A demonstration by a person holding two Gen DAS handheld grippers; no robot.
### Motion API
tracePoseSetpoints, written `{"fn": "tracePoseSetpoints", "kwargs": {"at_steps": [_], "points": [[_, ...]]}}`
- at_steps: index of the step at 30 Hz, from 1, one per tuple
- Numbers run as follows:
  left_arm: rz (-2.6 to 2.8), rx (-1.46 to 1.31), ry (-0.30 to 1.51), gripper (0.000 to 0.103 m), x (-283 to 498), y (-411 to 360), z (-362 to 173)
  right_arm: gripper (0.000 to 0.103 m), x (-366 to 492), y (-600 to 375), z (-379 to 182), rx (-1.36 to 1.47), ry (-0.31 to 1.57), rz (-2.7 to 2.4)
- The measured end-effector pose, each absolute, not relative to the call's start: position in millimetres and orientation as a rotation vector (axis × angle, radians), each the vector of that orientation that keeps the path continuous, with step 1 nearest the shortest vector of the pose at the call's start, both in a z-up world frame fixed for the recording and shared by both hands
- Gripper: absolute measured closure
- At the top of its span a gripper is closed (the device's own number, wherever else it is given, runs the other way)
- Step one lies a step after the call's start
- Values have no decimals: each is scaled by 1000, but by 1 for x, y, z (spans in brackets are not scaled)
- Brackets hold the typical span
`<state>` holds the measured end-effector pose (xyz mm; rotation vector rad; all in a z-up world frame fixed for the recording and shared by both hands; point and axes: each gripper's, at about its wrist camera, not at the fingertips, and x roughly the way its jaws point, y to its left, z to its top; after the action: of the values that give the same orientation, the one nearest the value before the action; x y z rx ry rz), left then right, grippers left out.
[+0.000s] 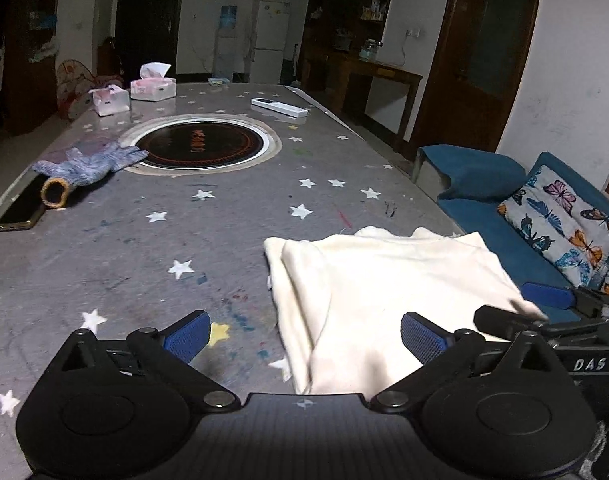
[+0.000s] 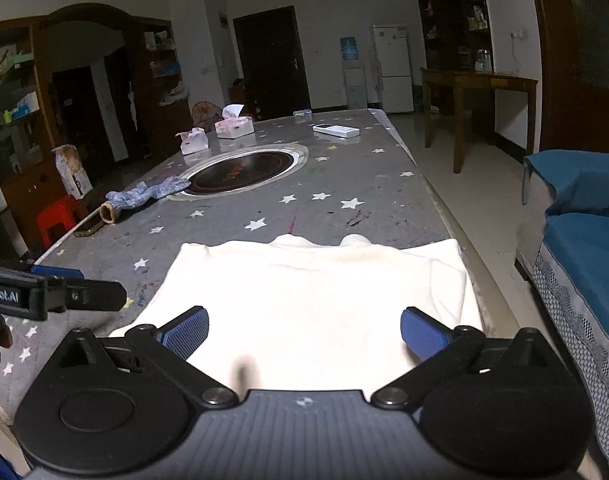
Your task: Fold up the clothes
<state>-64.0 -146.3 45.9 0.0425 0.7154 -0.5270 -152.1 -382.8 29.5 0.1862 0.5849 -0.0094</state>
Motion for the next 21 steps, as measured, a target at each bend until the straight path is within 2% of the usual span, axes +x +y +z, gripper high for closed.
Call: {"fn": "tracePoseSetpoints", "kwargs": {"at_steps": [21], "points": [[-508, 49, 715, 0, -91, -132, 47, 0, -183, -357, 31, 202, 566, -36]]}}
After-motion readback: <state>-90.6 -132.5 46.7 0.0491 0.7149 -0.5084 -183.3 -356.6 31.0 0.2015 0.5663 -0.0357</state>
